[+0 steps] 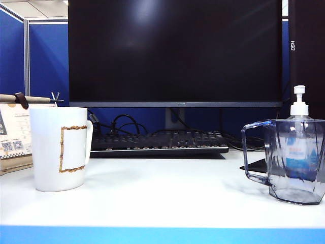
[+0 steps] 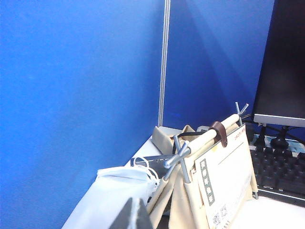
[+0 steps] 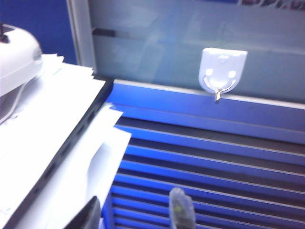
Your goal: Swap the positions of the transparent plastic cup and the white ceramic cup.
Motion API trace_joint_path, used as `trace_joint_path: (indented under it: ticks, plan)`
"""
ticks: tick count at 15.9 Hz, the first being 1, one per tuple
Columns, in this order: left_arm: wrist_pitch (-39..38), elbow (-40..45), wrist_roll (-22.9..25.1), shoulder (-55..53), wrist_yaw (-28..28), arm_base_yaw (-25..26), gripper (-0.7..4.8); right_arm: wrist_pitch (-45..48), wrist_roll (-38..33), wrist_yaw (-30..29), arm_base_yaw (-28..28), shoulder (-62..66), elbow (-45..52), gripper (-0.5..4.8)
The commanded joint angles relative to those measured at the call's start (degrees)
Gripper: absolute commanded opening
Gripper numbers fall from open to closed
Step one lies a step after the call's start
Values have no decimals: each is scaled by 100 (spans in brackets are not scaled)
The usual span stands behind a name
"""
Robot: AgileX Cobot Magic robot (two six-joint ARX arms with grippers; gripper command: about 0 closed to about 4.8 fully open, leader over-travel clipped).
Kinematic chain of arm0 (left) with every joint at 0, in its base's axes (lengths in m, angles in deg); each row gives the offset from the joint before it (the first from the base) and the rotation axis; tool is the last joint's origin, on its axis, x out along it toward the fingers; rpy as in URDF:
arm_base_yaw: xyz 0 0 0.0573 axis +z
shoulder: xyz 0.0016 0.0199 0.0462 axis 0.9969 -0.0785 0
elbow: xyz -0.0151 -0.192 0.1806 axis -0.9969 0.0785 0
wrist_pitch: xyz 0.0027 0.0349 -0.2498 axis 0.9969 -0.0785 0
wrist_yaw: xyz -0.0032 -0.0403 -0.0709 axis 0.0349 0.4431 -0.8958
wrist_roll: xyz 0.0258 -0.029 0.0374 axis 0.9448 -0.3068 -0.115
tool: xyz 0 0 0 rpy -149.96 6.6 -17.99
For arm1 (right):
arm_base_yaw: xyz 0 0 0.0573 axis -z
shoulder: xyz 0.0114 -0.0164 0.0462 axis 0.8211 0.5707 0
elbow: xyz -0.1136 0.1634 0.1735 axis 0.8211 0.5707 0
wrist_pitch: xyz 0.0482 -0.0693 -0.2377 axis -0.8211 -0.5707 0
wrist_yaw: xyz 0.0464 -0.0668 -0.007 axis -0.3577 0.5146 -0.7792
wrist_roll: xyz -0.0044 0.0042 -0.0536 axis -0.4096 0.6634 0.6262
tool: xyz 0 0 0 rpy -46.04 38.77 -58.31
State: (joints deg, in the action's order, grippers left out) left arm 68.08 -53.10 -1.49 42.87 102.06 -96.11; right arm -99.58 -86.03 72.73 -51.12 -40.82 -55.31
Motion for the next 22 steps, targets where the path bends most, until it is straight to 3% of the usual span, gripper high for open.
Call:
trace_joint_path:
  ticks: [1,5,7,9,12,13,16,19,22]
  plan:
    - [50,-9,2,4,-24,2,-4,22,11,-72,2,-7,13,193]
    - [50,-11,2,4,-24,2,-4,146,2,-74,0,-7,13,193]
    - [48,-11,2,4,-24,2,-4,763,-2,-170,0,-7,13,193]
    - [50,-11,2,4,-24,2,-4,1416,170,-549,0,-7,13,244]
    - [48,-9,2,4,-24,2,-4,1502,789,-1298,0,-7,13,243]
    - [50,-9,2,4,-22,2,-4,1432,1963,-1974,0,-7,13,243]
    - [50,-11,2,4,-24,2,-4,1292,3263,-3180,0,-7,13,242]
    - [50,-9,2,4,-24,2,-4,1875,3296,-4422,0,-7,13,242]
    - [50,-11,2,4,-24,2,-4,2367,3298,-6319,0,-9,13,242]
